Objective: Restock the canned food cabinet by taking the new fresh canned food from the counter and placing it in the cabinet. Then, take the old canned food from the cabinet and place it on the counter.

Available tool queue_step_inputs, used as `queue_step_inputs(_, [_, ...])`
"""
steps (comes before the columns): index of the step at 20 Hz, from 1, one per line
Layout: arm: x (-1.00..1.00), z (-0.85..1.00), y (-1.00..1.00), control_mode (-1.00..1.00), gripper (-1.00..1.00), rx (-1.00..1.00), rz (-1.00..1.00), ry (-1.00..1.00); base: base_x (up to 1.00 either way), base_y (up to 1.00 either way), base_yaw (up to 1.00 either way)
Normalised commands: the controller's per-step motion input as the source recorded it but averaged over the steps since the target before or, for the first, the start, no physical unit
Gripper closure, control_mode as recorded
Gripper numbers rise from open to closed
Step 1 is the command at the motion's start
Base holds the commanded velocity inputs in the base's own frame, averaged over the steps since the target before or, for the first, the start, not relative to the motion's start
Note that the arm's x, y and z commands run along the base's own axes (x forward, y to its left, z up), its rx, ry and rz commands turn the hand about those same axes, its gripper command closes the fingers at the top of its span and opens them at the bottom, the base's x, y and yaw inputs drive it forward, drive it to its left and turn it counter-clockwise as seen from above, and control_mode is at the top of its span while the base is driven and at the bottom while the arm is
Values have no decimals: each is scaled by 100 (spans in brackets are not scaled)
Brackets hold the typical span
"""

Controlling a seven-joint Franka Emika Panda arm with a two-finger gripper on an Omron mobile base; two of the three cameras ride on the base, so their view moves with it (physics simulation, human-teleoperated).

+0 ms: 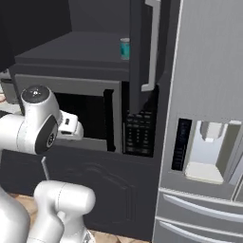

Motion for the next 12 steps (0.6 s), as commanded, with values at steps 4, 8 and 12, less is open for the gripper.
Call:
queue_step_inputs(4, [0, 0, 0, 100, -100, 0, 0, 0, -66, 32, 9])
queue_step_inputs(8, [0, 0, 0, 100, -100, 0, 0, 0, -42, 70, 7])
queue_step_inputs(12, [0, 0, 0, 100, -100, 0, 0, 0, -19, 88, 3])
